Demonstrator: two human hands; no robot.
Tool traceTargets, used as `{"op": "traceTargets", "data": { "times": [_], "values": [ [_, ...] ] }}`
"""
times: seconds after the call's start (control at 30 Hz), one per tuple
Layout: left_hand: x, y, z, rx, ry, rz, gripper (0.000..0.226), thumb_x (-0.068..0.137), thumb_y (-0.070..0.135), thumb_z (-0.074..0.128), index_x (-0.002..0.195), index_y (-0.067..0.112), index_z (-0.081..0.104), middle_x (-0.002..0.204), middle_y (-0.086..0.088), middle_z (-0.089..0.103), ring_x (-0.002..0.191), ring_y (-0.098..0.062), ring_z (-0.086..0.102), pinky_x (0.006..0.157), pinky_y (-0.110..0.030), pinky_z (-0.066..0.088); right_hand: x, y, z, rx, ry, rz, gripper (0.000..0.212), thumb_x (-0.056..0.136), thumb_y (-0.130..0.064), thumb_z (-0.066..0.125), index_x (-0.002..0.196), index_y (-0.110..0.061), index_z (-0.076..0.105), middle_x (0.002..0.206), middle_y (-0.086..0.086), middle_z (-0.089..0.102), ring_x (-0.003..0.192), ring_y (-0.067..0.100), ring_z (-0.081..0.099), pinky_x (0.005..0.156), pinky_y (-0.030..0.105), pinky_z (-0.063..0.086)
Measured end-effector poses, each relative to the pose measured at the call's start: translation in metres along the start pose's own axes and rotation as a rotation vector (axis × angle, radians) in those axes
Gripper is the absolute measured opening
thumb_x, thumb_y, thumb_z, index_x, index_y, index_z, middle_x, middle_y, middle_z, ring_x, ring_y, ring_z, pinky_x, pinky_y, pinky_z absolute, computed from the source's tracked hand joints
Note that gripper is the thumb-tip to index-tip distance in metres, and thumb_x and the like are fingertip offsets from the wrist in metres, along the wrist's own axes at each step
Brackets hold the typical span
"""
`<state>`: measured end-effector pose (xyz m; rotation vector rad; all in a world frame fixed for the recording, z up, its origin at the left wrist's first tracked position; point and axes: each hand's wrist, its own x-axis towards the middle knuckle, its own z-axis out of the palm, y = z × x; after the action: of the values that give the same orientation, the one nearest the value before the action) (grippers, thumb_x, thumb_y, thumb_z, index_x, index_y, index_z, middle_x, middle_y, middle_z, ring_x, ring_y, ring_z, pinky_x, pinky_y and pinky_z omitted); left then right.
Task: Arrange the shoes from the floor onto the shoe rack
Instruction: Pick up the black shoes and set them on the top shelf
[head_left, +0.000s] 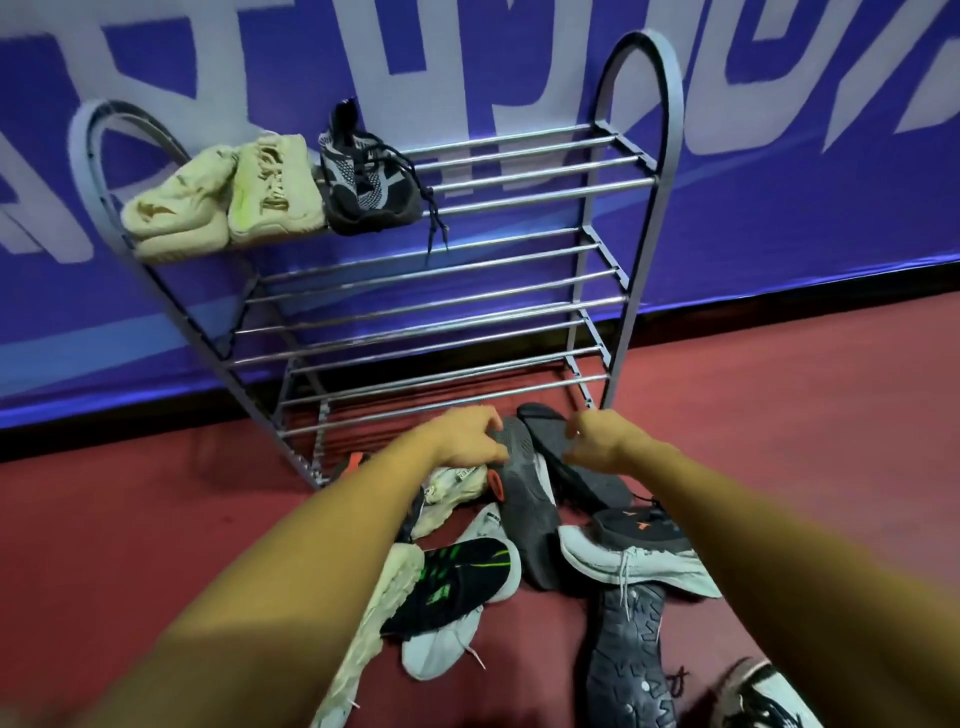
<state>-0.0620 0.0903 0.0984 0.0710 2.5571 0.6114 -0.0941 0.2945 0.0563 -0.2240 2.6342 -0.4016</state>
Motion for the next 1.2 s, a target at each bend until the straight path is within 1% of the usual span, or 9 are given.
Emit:
{"op": "traceTargets", "data": {
  "times": [0.1,0.3,0.5,0.6,0.67,0.8,0.9,1.07,1.2],
  "values": [
    [0.024,0.006,0.032,0.004,-0.055,0.004,0.046,0.09,0.029,0.064,0.132,0.015,0.053,0.12,-0.007,0.061,0.099,-0.023,0.056,0.077,-0.027,0.041,0.011,0.017,0.016,-0.004,-0.038,0.025,0.038,0.086,-0.031,0.063,0.117,-0.009,0.065,0.12,0.015,0.065,0.107,0.035,0.062,0.091,0.039,0.053],
    [0.074,0.009,0.084,-0.067,-0.172,-0.044,0.049,0.091,0.026,0.065,0.135,0.013,0.048,0.119,-0.018,0.064,0.098,-0.031,0.061,0.073,-0.03,0.043,0.033,0.048,0.051,-0.037,-0.153,0.083,0.05,0.082,-0.039,0.067,0.124,-0.014,0.06,0.122,0.015,0.064,0.107,0.035,0.063,0.084,0.036,0.052],
    [0.131,0.008,0.13,-0.114,-0.214,-0.089,0.049,0.091,0.017,0.06,0.138,0.017,0.046,0.103,-0.004,0.059,0.084,-0.019,0.054,0.06,-0.024,0.04,0.07,0.082,0.089,-0.083,-0.16,0.174,0.065,0.087,-0.039,0.067,0.142,-0.014,0.041,0.139,0.015,0.049,0.126,0.037,0.054,0.099,0.045,0.047],
    [0.155,0.009,0.15,-0.227,-0.268,-0.122,0.053,0.091,0.011,0.056,0.14,0.019,0.04,0.106,-0.006,0.057,0.081,-0.021,0.054,0.067,-0.028,0.045,0.087,0.094,0.101,-0.049,-0.146,0.209,0.07,0.088,-0.037,0.069,0.144,-0.013,0.034,0.14,0.016,0.04,0.125,0.041,0.052,0.098,0.05,0.045],
    [0.169,0.008,0.16,-0.314,-0.27,-0.157,0.053,0.088,0.003,0.05,0.136,0.018,0.035,0.106,-0.016,0.059,0.078,-0.025,0.054,0.064,-0.035,0.044,0.097,0.101,0.107,-0.04,-0.144,0.2,0.071,0.088,-0.037,0.07,0.143,-0.014,0.034,0.138,0.017,0.039,0.122,0.042,0.054,0.094,0.049,0.046],
    [0.187,0.007,0.17,-0.388,-0.199,-0.205,0.04,0.086,-0.002,0.047,0.116,0.021,0.036,0.082,-0.014,0.054,0.056,-0.021,0.047,0.056,-0.03,0.039,0.114,0.107,0.114,0.032,-0.141,0.204,0.088,0.082,-0.043,0.075,0.151,-0.021,0.023,0.138,0.017,0.038,0.119,0.042,0.056,0.091,0.048,0.047],
    [0.189,0.004,0.172,-0.489,-0.147,-0.204,0.039,0.087,-0.005,0.051,0.113,0.022,0.04,0.096,-0.012,0.058,0.053,-0.018,0.047,0.055,-0.031,0.04,0.115,0.107,0.111,0.07,-0.143,0.194,0.089,0.077,-0.045,0.079,0.148,-0.024,0.03,0.132,0.016,0.049,0.119,0.04,0.056,0.095,0.047,0.049],
    [0.177,0.003,0.155,-0.592,-0.089,-0.142,0.046,0.086,-0.009,0.043,0.115,0.027,0.049,0.103,-0.006,0.055,0.07,-0.021,0.051,0.053,-0.027,0.039,0.11,0.1,0.092,0.19,-0.123,0.21,0.077,0.071,-0.042,0.08,0.137,-0.02,0.045,0.127,0.013,0.057,0.113,0.036,0.059,0.094,0.042,0.053],
    [0.155,0.007,0.124,-0.588,-0.059,-0.13,0.05,0.083,-0.008,0.041,0.099,0.037,0.055,0.086,-0.009,0.054,0.068,-0.022,0.049,0.054,-0.03,0.038,0.091,0.081,0.075,0.318,-0.193,0.22,0.067,0.071,-0.042,0.081,0.128,-0.017,0.055,0.119,0.007,0.064,0.106,0.028,0.061,0.089,0.034,0.052]
  ]
}}
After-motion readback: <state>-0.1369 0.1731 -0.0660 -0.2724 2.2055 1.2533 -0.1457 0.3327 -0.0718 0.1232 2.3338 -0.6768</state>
